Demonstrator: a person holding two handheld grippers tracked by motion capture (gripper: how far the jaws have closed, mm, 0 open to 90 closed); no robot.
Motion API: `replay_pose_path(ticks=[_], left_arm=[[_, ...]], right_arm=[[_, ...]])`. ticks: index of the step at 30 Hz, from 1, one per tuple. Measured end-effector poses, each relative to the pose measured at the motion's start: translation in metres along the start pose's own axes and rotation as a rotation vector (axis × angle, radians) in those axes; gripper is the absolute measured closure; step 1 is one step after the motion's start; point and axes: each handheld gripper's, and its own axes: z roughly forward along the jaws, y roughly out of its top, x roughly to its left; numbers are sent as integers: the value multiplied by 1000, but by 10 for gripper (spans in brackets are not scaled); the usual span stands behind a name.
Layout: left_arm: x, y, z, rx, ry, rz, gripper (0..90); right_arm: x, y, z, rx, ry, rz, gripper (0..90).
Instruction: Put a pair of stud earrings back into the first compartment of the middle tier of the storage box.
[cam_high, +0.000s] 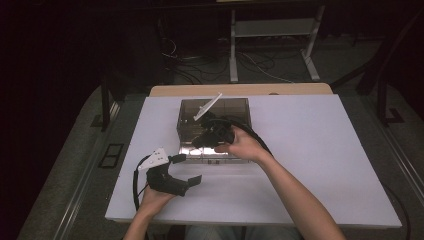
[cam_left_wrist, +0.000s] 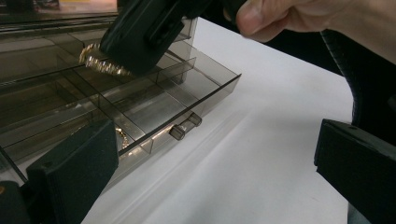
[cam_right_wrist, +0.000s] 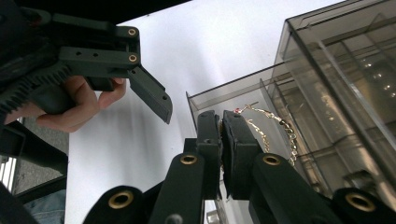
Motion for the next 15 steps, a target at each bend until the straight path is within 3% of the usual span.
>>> replay_pose_path(ticks=[15], left_arm=[[0,0,0,-6,1,-4,0]], right_arm=[[-3,0,23,6,14,5,850]])
